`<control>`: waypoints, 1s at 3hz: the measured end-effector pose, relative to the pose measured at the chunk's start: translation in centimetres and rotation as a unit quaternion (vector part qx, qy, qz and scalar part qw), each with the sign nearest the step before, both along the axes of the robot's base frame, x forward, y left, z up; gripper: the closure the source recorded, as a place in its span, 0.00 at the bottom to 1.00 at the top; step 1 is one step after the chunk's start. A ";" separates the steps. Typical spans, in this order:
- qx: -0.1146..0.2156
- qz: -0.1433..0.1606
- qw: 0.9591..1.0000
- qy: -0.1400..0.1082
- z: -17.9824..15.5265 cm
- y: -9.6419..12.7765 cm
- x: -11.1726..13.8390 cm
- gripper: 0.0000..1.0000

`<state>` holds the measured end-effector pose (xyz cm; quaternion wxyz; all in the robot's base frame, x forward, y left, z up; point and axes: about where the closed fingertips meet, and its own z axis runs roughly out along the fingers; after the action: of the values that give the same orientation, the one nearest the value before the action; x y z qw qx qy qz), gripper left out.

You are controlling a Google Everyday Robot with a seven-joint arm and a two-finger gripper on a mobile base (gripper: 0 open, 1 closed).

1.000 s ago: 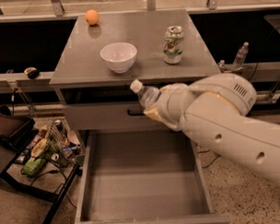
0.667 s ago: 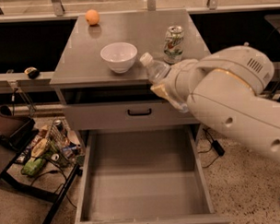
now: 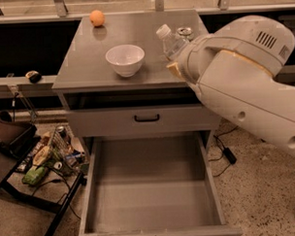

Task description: Pick blue plastic bottle from middle drawer and place on counter

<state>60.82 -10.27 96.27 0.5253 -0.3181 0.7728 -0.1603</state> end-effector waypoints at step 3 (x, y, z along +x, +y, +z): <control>0.063 0.000 0.995 -0.082 10.0 5.3 3.3 1.00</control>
Offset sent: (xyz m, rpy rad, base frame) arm 0.0359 0.0649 0.1137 0.1418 -0.2104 0.0047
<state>64.15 -4.93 106.26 0.6056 -0.2705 0.7358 -0.1365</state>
